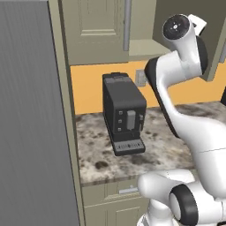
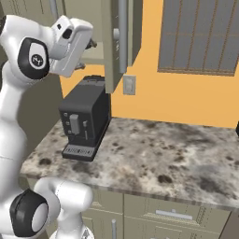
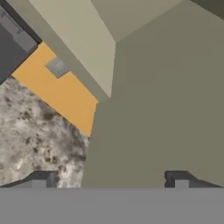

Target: The dining table condiment station is running low on mustard. Refill the condiment station by opening the cabinet and taking the mustard from the cabinet and placing it on the dining table.

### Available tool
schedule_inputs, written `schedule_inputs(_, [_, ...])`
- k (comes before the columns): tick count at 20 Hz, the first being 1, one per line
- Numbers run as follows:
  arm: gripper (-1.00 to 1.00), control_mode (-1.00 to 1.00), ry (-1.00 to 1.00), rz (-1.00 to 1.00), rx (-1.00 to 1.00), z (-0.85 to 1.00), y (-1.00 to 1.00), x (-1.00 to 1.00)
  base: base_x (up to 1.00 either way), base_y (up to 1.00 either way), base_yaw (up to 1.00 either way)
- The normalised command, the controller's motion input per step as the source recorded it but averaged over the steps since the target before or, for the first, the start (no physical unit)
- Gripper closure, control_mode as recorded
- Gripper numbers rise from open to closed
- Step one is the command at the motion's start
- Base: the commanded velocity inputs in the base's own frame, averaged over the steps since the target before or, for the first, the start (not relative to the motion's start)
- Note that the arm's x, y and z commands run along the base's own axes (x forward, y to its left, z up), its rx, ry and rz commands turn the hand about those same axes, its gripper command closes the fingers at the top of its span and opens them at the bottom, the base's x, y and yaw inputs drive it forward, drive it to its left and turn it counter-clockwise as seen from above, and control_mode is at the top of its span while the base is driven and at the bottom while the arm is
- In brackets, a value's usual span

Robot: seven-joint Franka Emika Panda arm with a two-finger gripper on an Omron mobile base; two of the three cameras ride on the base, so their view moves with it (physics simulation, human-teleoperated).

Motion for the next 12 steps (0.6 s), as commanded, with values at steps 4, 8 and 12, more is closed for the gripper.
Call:
schedule_inputs(4, [-1.00,-1.00,-0.22,0.00,0.14,-0.04,1.00,0.00,0.00,0.00,0.00])
schedule_inputs(8, [-1.00,-1.00,-0.25,0.00,0.31,-0.01,0.91,0.00,0.00,0.00,0.00])
schedule_inputs(12, [-1.00,-1.00,-0.32,0.00,0.44,-0.06,0.57,0.00,0.00,0.00,0.00])
